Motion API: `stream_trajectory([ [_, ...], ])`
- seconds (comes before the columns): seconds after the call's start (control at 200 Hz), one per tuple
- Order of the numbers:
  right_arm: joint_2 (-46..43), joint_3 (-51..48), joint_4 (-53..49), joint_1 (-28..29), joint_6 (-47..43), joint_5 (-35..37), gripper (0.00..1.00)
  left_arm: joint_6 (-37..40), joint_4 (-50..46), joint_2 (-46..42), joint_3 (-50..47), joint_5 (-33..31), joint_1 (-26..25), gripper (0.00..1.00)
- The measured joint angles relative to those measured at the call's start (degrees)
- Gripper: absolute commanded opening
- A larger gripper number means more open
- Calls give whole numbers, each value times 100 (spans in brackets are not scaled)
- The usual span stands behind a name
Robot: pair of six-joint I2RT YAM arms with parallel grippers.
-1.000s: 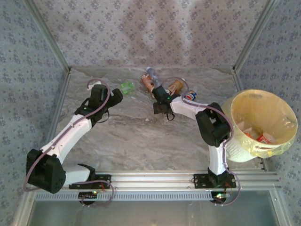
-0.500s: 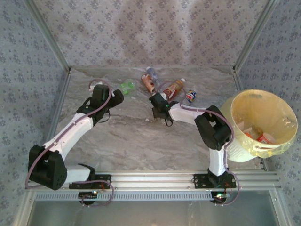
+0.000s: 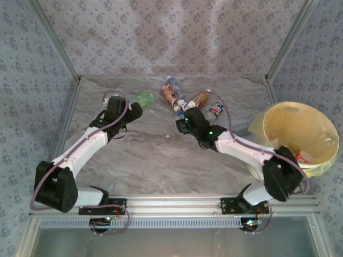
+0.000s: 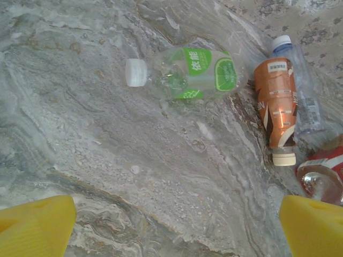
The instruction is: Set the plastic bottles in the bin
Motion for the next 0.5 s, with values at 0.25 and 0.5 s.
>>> stream_trajectory([
  [0.25,-1668,-221,85,0,-815,-31,45,-48,39,35,0,101,0,98],
  [0.5,-2796,223,-675,-426,-1093,144,44,-66,109,42,0,142,4,98],
])
